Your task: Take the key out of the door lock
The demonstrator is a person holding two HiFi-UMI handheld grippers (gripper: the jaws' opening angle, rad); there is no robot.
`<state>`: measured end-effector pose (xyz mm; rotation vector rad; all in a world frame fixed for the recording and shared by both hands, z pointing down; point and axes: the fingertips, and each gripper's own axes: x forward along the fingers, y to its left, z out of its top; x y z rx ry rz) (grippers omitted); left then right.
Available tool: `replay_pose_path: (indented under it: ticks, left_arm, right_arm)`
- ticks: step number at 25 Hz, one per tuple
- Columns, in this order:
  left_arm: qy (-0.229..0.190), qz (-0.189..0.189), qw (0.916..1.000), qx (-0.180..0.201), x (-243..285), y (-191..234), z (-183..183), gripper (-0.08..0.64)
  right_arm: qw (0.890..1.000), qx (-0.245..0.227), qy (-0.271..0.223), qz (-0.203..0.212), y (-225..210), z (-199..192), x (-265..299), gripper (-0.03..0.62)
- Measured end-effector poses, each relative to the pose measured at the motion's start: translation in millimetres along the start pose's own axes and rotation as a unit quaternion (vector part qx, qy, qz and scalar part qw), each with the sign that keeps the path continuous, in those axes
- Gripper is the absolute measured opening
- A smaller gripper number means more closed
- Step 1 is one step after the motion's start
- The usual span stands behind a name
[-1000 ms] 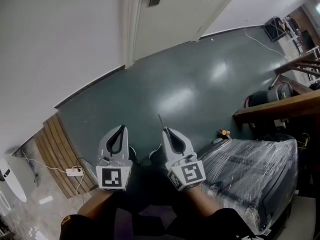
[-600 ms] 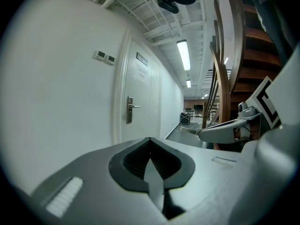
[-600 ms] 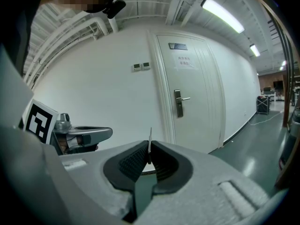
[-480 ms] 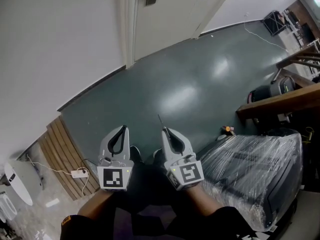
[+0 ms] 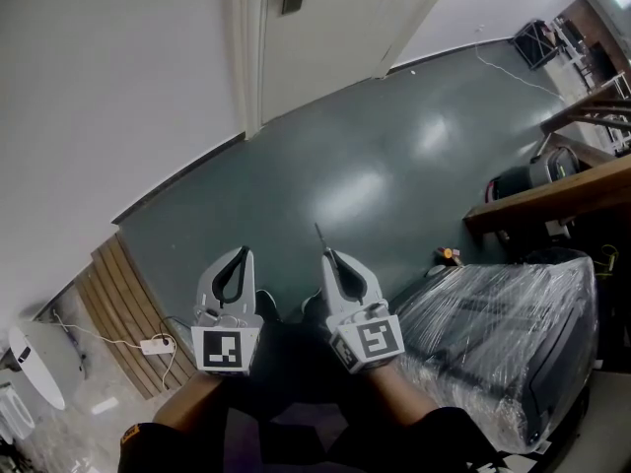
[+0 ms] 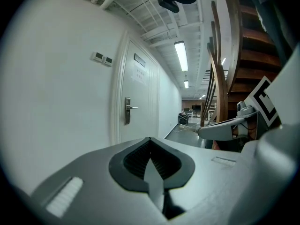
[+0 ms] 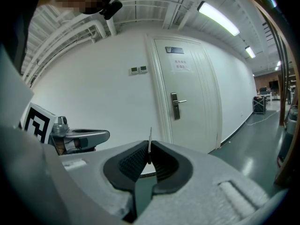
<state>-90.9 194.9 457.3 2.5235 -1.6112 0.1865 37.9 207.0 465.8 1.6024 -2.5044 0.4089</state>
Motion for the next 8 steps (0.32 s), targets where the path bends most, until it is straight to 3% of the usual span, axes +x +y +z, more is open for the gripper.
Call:
replay_pose_path:
  ticks: [8]
  left_arm:
    - [-0.003,0.004,1.0000,0.000,-8.1,-0.6,-1.0,0.017]
  right_arm:
    - [1.000,-0.004,-0.007,0.003,4.3,0.2,-5.3,0.014]
